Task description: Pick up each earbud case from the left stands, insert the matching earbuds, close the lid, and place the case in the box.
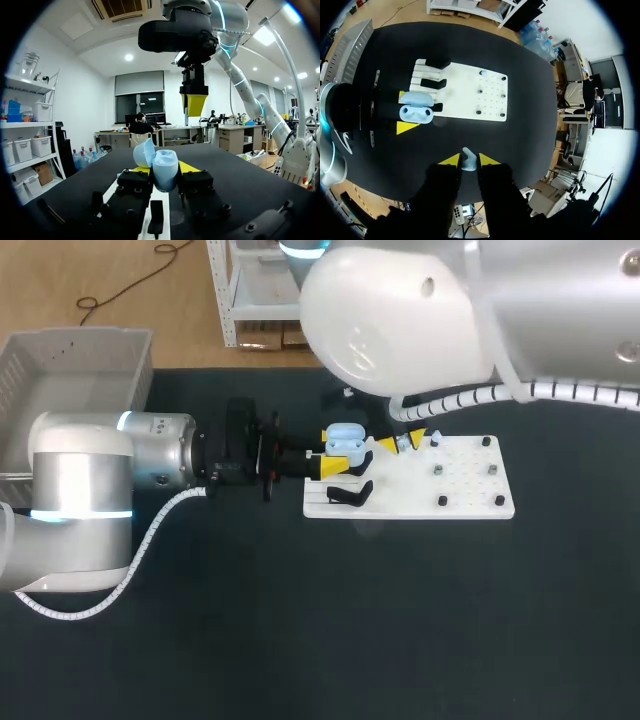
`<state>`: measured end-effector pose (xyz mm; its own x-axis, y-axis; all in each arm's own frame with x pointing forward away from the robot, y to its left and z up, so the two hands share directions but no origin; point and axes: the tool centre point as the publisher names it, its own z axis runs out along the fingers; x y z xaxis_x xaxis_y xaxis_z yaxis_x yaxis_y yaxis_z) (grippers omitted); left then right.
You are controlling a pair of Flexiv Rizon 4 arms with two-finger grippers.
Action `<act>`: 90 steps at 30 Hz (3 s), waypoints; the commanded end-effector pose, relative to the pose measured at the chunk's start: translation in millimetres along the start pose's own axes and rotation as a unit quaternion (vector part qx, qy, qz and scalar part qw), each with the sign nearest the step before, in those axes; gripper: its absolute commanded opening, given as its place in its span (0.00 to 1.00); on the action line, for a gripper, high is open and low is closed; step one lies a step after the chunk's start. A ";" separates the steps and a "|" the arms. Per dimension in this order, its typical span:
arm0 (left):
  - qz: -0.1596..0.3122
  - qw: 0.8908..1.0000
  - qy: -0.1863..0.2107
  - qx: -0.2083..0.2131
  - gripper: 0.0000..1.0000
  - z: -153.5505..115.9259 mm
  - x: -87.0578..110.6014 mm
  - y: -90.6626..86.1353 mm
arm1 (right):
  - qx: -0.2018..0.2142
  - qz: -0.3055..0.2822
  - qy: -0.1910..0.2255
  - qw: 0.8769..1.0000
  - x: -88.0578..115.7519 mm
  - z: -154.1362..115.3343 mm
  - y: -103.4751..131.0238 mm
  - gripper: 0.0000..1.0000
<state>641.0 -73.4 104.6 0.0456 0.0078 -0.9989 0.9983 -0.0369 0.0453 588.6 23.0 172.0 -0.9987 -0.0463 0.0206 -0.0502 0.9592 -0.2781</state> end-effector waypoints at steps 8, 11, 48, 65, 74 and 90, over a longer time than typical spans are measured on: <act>0.004 1.000 -0.003 -0.003 0.00 1.4 1.7 -2.7 | -0.004 0.009 -0.004 1.000 -0.3 -0.1 0.7 0.00; 0.011 1.000 -0.004 -0.006 0.00 3.2 3.4 -4.6 | -0.001 0.018 0.002 1.000 -0.3 0.2 3.4 0.00; 0.034 0.999 -0.012 -0.008 0.00 14.3 9.4 -9.7 | -0.058 0.178 0.088 0.978 -16.7 -1.5 28.1 0.00; 0.034 0.999 -0.012 -0.008 0.00 14.3 9.4 -9.7 | -0.052 0.210 0.100 0.971 -25.9 -4.6 37.6 0.00; 0.034 0.999 -0.012 -0.008 0.00 14.3 9.4 -9.7 | -0.036 0.236 0.106 0.965 -28.2 -5.1 48.5 0.00; 0.034 0.999 -0.012 -0.008 0.00 14.3 9.4 -9.7 | -0.037 0.243 0.103 0.964 -26.5 1.5 51.9 0.00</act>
<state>631.4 -86.2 100.2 0.1099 -0.0040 -0.9939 0.9936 -0.0267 0.1100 614.6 75.8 155.5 -0.8825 0.4596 0.0994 0.4272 0.8720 -0.2389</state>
